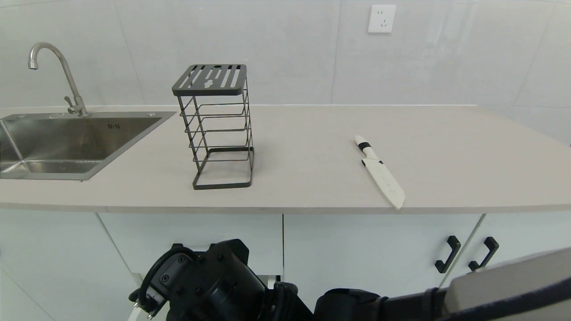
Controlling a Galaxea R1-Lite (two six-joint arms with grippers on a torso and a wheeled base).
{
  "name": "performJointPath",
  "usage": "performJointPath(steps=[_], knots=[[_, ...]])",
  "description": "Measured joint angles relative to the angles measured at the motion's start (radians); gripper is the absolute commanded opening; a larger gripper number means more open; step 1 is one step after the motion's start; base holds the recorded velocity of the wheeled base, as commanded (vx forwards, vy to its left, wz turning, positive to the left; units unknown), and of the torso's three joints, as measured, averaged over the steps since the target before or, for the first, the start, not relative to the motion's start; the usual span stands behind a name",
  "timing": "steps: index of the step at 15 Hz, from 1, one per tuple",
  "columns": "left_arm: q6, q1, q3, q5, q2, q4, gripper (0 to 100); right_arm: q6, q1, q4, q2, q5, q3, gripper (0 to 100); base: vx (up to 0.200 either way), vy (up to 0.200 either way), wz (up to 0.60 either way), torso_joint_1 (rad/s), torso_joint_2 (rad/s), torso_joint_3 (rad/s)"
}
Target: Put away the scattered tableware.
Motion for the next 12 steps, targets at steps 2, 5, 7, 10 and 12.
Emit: performJointPath(steps=[2,5,7,10,12], knots=[[0.000,0.000,0.000,0.000,0.000,0.000,100,0.000,0.000,-0.002,0.016,0.003,0.000,0,0.000,0.000,0.00,-0.119,0.44,0.325],[0.000,0.000,0.000,0.000,0.000,0.000,100,0.000,-0.007,-0.012,0.031,0.002,-0.001,0,0.000,0.000,0.00,-0.095,0.45,0.362],[0.000,0.000,0.000,0.000,0.000,0.000,100,0.000,-0.017,-0.014,0.041,0.002,0.000,0,0.000,0.000,0.00,-0.068,0.44,0.381],[0.000,0.000,0.000,0.000,0.000,0.000,100,0.002,-0.042,-0.021,0.060,0.003,0.000,0,0.000,0.000,0.00,-0.025,0.23,0.181],[0.000,0.000,0.000,0.000,0.000,-0.001,100,0.005,-0.069,-0.084,0.077,0.025,-0.002,0,0.000,0.000,0.00,-0.022,0.12,0.125]])
